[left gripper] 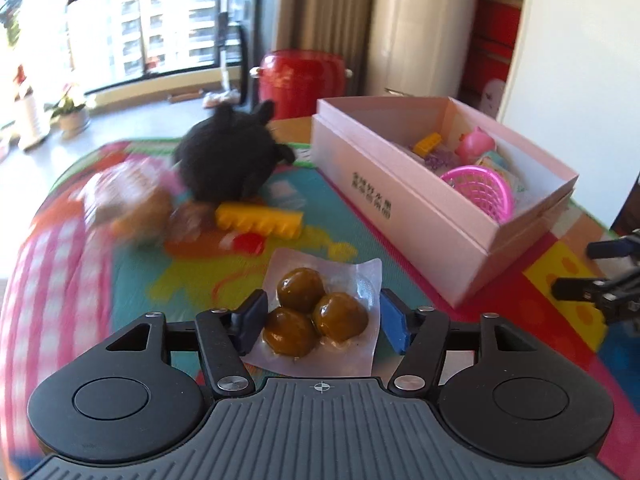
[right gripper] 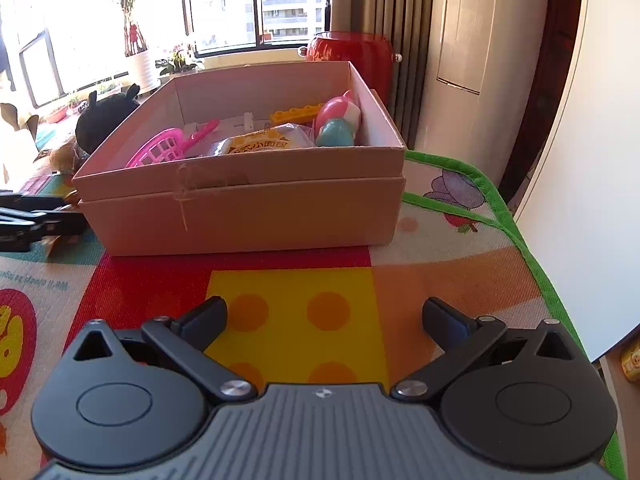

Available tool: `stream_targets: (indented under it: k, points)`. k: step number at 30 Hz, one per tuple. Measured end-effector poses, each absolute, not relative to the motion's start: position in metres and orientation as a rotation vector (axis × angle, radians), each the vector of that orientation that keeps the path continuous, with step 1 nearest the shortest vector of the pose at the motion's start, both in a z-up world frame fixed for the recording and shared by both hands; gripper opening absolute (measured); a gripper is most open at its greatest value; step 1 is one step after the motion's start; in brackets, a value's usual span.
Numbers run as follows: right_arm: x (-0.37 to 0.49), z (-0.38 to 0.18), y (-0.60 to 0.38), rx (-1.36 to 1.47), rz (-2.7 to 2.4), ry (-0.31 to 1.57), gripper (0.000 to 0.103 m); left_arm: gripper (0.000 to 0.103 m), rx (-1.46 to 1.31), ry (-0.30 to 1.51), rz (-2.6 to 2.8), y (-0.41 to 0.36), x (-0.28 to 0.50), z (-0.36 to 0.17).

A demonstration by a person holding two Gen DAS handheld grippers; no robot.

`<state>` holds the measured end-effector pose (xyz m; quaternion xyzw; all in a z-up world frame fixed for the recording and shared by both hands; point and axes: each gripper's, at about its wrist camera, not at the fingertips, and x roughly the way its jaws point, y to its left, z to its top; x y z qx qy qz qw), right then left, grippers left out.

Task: Organize objects
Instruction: 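Move the left gripper toward the brown candies on the wrapper, then grasp the black plush toy with the right gripper and lift it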

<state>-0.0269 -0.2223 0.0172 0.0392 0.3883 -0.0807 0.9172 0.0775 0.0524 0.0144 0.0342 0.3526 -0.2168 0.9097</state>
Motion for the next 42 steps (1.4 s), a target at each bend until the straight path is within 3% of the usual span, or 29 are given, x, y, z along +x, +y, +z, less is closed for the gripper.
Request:
stream_targets:
  k: [10,18,26,28,29,31,42]
  points:
    - [-0.018,0.073,-0.153,0.025,0.079,0.756,0.103,0.065,-0.16,0.612,-0.217,0.139,-0.008,0.007]
    - [0.101,0.135,-0.066,-0.074,0.212,0.711,0.103,0.066,-0.188,0.599,-0.222,0.143,-0.005,0.006]
    - [0.243,0.088,-0.031,-0.113,0.005,0.818,0.103,0.066,-0.231,0.59,-0.233,0.15,-0.011,0.004]
    - [0.261,0.072,-0.03,-0.111,-0.012,0.883,0.095,0.066,-0.236,0.589,-0.235,0.152,-0.011,0.005]
    - [0.265,0.066,-0.03,-0.104,-0.001,0.924,0.083,0.066,-0.239,0.588,-0.236,0.152,-0.011,0.004]
    - [0.259,0.06,-0.031,-0.059,0.057,0.984,0.073,0.066,-0.25,0.587,-0.239,0.155,-0.013,0.005]
    - [0.11,0.067,-0.019,-0.191,0.352,1.013,0.075,0.066,-0.283,0.585,-0.247,0.162,-0.018,0.006]
